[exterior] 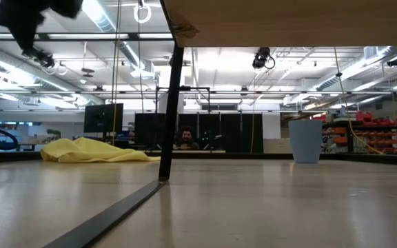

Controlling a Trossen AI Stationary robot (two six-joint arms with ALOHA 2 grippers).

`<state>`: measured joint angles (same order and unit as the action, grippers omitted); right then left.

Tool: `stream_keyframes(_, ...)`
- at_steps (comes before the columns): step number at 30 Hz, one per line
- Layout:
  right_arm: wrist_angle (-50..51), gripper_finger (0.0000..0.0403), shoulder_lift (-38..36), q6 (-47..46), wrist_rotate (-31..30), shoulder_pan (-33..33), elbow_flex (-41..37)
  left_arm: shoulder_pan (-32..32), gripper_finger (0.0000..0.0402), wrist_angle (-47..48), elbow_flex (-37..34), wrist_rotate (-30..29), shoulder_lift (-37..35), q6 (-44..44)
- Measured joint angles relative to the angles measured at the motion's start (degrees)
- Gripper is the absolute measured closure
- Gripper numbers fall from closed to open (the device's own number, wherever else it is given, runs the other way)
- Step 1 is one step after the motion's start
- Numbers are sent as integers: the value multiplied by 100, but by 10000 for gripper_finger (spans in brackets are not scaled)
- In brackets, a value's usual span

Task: Stack small to large cups/mugs on shelf
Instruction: Put the purple cup on the shelf

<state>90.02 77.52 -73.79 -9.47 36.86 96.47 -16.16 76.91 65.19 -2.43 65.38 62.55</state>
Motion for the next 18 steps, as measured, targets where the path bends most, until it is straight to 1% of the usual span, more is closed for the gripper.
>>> stream_keyframes(4,0,386,0,352,-172,-285,0,-670,338,-14,287,255,-293,762)
stream_keyframes(8,-2,386,0,502,-484,-553,0,-1449,339,-93,359,373,-315,1542)
stream_keyframes(11,-1,386,0,504,-712,-761,0,-2036,342,-271,359,373,-216,2067)
stream_keyframes(14,-1,386,0,529,-747,-1025,0,-2538,344,-590,359,345,-146,2620)
stream_keyframes(18,-2,386,0,828,-777,-1409,0,-3042,340,-1095,361,16,107,3160)
